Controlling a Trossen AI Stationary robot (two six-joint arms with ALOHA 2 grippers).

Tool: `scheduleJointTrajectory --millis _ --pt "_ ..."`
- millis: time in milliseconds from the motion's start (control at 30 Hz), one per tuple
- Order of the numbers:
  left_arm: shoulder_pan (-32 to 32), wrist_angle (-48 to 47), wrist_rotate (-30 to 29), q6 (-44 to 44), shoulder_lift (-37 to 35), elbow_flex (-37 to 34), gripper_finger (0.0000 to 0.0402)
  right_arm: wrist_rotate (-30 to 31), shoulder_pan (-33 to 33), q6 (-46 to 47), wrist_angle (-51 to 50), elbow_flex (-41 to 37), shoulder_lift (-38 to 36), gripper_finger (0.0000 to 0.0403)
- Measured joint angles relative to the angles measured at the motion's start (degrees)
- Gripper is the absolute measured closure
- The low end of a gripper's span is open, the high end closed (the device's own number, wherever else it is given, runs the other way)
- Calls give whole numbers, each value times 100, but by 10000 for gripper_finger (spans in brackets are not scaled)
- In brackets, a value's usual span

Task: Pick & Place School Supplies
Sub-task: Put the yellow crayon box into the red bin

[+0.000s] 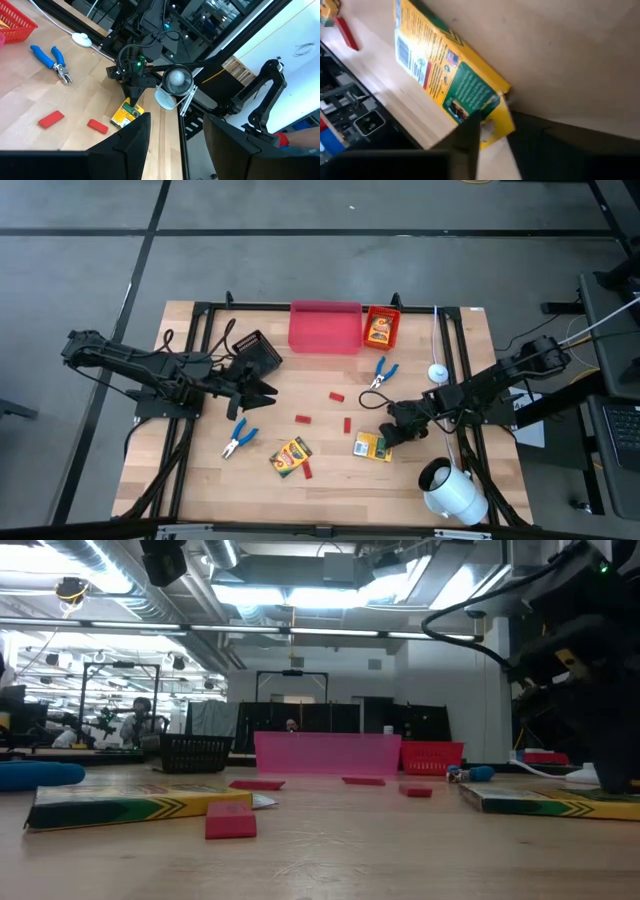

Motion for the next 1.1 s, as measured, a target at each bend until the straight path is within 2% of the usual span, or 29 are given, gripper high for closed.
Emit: scheduleJointTrajectory --millis 100,300,467,600,733,800,967,1100 --pt "0 0 0 28 0 0 221 172 -3 -70 108 -2 4 390" --pt "0 0 0 35 0 0 222 691 -9 -20 671 15 -17 398" --pt "0 -2 -1 48 0 0 222 1099 -136 -277 800 534 -71 399" --pt "0 0 -93 85 0 0 222 1555 -454 -757 757 1071 -71 400" --pt "0 0 -199 90 0 0 222 2063 -1056 -1419 560 1629 -75 401" --pt "0 0 -251 88 0 0 222 2293 -1425 -1775 201 1936 -119 401" --pt "0 84 -401 88 0 0 222 3082 -2319 -2293 -1453 2740 -266 402" --pt "0 186 -541 125 0 2 222 3309 -3041 -2602 -2841 3129 -526 402"
